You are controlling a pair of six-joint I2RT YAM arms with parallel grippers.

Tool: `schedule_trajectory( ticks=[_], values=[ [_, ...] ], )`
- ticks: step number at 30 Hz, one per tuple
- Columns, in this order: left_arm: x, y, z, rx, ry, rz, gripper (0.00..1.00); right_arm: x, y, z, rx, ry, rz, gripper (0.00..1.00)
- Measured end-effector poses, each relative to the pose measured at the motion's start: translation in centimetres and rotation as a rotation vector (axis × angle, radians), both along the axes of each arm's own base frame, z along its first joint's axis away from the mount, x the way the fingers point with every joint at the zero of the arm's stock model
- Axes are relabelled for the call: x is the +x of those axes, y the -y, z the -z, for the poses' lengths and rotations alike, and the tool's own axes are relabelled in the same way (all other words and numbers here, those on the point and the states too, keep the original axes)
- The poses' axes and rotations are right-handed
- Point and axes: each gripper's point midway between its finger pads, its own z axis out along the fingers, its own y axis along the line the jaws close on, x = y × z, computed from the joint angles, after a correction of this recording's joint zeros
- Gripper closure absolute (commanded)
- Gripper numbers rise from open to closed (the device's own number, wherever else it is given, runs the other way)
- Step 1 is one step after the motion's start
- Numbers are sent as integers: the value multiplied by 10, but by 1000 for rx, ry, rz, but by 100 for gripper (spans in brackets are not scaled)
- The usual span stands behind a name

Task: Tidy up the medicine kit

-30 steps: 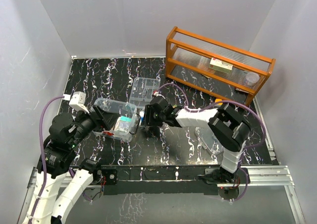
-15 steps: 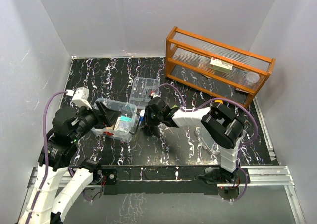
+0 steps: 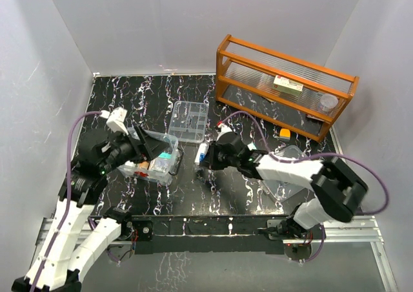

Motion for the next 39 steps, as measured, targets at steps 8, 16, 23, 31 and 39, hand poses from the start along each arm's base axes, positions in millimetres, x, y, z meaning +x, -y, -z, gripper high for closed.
schedule_trajectory(
  ticks=[8,16,23,31,39],
  values=[
    [11,41,22,-77,-176,206,26,-34,3,-90,171,212,-226,100],
    [-7,59,39,-180,-255,354,23,-68,-7,-123,239,303,-499,100],
    [-13,64,55,-250,-344,360,39,-79,-19,-153,307,359,-638,100],
    [-11,65,53,-274,-352,353,60,-85,-25,-141,308,316,-709,100],
    [-9,64,56,-274,-372,325,51,-90,-27,-144,327,303,-745,100]
  ],
)
